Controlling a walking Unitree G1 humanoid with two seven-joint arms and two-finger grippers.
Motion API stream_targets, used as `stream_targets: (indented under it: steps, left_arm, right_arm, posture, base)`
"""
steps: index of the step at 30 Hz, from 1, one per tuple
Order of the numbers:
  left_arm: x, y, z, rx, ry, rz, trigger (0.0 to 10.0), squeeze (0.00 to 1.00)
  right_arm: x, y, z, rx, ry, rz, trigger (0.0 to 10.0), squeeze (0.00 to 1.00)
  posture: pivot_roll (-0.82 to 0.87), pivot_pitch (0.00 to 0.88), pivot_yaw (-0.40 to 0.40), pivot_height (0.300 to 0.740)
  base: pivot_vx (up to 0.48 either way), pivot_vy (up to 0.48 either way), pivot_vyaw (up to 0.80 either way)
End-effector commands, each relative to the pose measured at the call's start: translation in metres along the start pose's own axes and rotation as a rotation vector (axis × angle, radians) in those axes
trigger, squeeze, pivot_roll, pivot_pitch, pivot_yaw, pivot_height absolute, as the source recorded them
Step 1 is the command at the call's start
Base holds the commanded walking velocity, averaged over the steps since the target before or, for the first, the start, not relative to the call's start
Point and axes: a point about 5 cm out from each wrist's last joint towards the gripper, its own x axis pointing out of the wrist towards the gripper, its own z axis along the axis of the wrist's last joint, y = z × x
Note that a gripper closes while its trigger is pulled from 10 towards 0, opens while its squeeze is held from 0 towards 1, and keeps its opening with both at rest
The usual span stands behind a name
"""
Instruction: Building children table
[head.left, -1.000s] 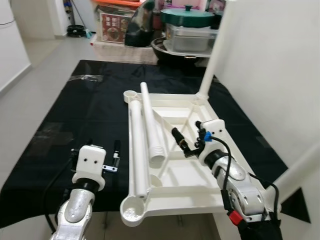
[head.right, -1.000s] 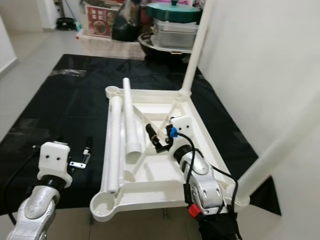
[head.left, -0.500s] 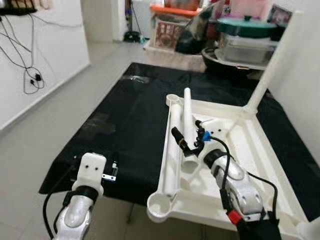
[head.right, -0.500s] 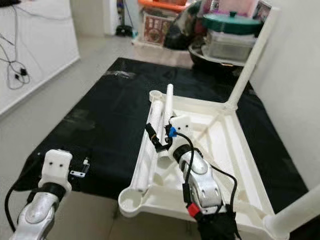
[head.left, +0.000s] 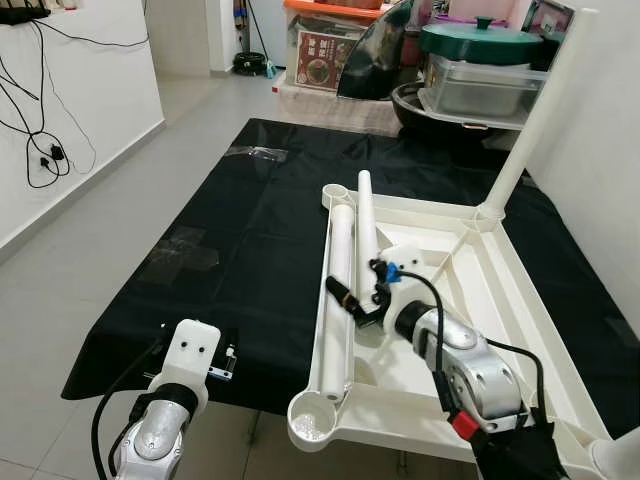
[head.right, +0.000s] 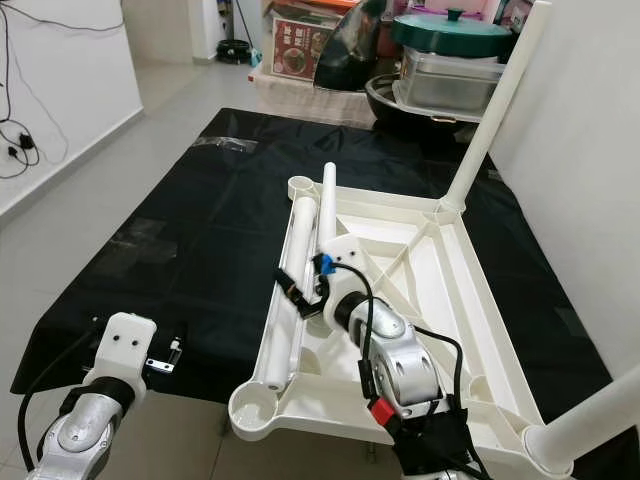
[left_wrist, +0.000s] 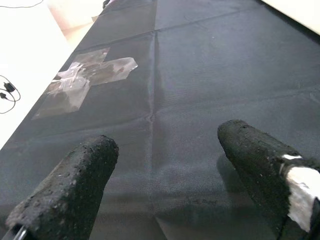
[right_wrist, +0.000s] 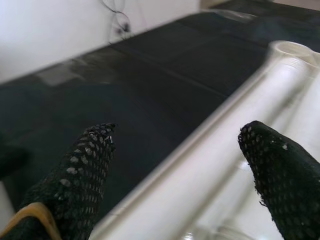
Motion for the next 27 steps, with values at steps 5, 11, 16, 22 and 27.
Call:
stream_targets:
  steps: [5,11,16,22,27]
  left_arm:
    - [0.000,0.000,-0.005,0.015,0.036,0.004,10.0,0.00]
    - [0.000,0.000,-0.004,0.015,0.039,0.008,10.0,0.00]
    - [0.000,0.000,-0.005,0.016,0.042,0.010,10.0,0.00]
    - [0.000,-0.001,-0.004,0.016,0.043,0.014,10.0,0.00]
    - [0.000,-0.001,-0.005,0.016,0.046,0.018,10.0,0.00]
  right_arm:
    - [-0.010,0.011,-0.008,0.057,0.073,0.173,10.0,0.00]
    - [-0.022,-0.005,-0.021,0.106,0.210,0.170,10.0,0.00]
    - [-0.030,-0.010,-0.024,0.087,0.285,0.204,10.0,0.00]
    - [-0.033,-0.006,-0.027,0.078,0.350,0.246,10.0,0.00]
    - [-0.031,0.001,-0.025,0.102,0.348,0.276,10.0,0.00]
  posture:
    - [0.05,0.000,-0.124,0.740]
    - [0.05,0.000,-0.124,0.740]
    - [0.04,0.000,-0.129,0.740]
    - [0.04,0.000,-0.138,0.740]
    - [0.04,0.000,-0.139,0.740]
  base:
    - [0.000,0.000,0.00]
    - [0.000,0.000,0.00]
    - [0.000,0.000,0.00]
    - [0.000,0.000,0.00]
    - [0.000,0.000,0.00]
